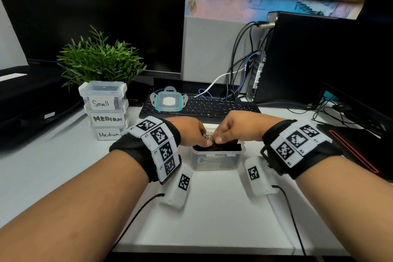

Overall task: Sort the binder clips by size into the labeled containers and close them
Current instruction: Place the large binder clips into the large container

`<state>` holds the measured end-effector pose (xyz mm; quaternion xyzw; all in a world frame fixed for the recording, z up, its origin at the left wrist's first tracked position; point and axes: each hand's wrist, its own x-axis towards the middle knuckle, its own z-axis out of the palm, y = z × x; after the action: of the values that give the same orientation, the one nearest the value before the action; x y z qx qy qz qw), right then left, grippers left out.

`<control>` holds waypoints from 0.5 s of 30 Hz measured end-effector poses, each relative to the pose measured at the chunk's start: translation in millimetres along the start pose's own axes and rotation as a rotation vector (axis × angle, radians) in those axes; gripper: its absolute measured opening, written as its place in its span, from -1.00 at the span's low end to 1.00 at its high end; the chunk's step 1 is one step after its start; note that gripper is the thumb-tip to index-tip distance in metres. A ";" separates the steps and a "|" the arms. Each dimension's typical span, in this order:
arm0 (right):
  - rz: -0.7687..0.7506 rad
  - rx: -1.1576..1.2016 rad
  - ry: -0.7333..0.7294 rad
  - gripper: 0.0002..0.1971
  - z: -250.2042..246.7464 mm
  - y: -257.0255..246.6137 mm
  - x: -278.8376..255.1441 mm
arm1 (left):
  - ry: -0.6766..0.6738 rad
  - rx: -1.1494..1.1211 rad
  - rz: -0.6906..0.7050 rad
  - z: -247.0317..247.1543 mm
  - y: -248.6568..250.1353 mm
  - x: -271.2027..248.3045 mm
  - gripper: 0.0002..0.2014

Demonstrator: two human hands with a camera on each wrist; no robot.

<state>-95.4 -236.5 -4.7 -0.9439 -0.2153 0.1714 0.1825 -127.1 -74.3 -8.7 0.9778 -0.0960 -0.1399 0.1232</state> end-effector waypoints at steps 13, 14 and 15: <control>-0.043 0.018 0.097 -0.88 6.7 0.1 -6.9 | 0.004 0.028 -0.008 -0.8 1.1 1.8 -0.43; -0.039 0.028 0.094 -0.88 6.6 0.5 -6.9 | 0.005 0.030 -0.009 -0.7 1.0 2.0 -0.44; -0.033 0.046 0.096 -0.89 7.0 1.0 -6.9 | 0.005 0.036 -0.010 -0.8 1.5 1.4 -0.44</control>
<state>-103.7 -238.7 -9.5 -0.9429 -0.2179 0.1278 0.2169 -125.8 -75.9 -7.9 0.9806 -0.0935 -0.1364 0.1051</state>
